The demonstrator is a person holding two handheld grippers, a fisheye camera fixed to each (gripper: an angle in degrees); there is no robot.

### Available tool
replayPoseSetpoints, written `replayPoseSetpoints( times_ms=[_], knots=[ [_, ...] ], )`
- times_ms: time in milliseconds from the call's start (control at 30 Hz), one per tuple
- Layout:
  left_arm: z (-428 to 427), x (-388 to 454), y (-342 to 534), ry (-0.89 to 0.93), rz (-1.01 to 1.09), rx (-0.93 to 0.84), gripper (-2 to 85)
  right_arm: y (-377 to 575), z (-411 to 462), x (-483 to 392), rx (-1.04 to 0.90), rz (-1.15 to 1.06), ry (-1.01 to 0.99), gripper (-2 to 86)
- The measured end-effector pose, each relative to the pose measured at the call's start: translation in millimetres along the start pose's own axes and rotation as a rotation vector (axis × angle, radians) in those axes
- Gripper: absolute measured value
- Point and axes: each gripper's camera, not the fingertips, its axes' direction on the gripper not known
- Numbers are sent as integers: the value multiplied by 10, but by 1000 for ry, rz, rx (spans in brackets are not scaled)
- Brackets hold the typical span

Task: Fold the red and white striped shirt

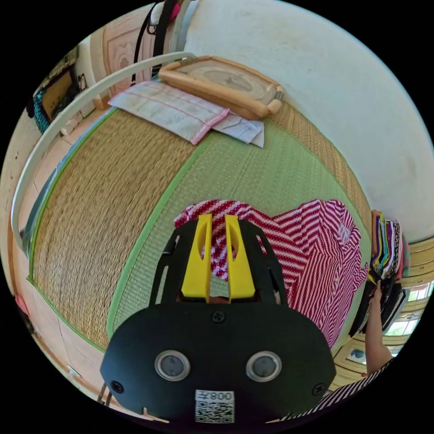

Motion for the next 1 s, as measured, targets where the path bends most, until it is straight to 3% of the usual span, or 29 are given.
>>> replayPoseSetpoints(
  times_ms=[200, 367, 633, 767, 1000],
  knots=[
    [-14, 179, 25, -77, 84, -23, 10, 126, -245, -4, -10, -14, -21, 24],
    [-317, 108, 86, -73, 104, 58, 5, 465, -1038, 299, 154, 28, -46, 14],
    [-325, -16, 198, -91, 88, 77, 7, 292, -914, 180, 129, 29, -13, 9],
    [-447, 82, 415, 10, 127, 191, 9, 508, -684, -571, 115, -261, -249, 7],
    [23, 949, 456, 237, 397, 151, 6, 861, -58, -1994, 13, -590, -183, 1]
  ],
)
